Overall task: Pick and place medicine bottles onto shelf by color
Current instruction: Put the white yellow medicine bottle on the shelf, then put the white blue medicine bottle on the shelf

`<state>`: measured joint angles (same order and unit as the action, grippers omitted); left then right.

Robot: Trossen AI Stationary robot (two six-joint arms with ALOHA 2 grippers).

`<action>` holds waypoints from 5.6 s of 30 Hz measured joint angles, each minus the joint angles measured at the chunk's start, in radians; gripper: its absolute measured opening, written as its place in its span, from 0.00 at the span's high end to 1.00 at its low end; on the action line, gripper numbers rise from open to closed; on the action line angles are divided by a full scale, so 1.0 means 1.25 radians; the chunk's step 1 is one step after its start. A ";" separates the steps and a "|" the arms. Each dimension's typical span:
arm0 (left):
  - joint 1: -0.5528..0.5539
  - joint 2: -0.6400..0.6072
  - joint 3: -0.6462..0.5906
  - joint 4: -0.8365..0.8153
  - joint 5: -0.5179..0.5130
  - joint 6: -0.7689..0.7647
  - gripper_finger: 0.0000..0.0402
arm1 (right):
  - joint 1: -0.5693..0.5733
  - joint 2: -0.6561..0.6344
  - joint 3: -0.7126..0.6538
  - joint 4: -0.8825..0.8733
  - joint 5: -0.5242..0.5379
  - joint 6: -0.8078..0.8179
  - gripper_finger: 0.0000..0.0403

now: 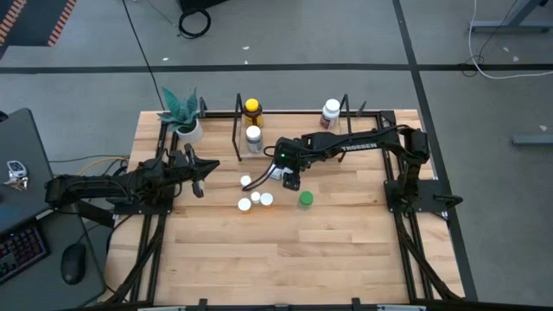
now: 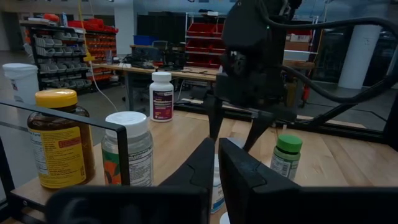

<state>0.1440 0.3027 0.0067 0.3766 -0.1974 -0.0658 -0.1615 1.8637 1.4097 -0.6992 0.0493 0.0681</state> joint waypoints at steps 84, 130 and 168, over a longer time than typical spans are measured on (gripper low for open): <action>0.000 0.000 0.000 0.000 0.000 0.000 0.91 | -0.339 0.224 0.439 -0.079 -0.118 -0.237 0.37; 0.000 0.000 0.000 0.000 0.000 0.000 0.91 | -0.123 0.070 0.439 -0.191 0.032 -0.166 0.17; 0.000 0.000 0.000 0.000 0.000 0.000 0.90 | 0.047 0.081 0.341 -0.078 0.002 -0.137 0.17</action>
<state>0.1439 0.3027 0.0067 0.3763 -0.1977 -0.0658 -0.1033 1.9644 1.8364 -0.7964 0.0514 -0.1037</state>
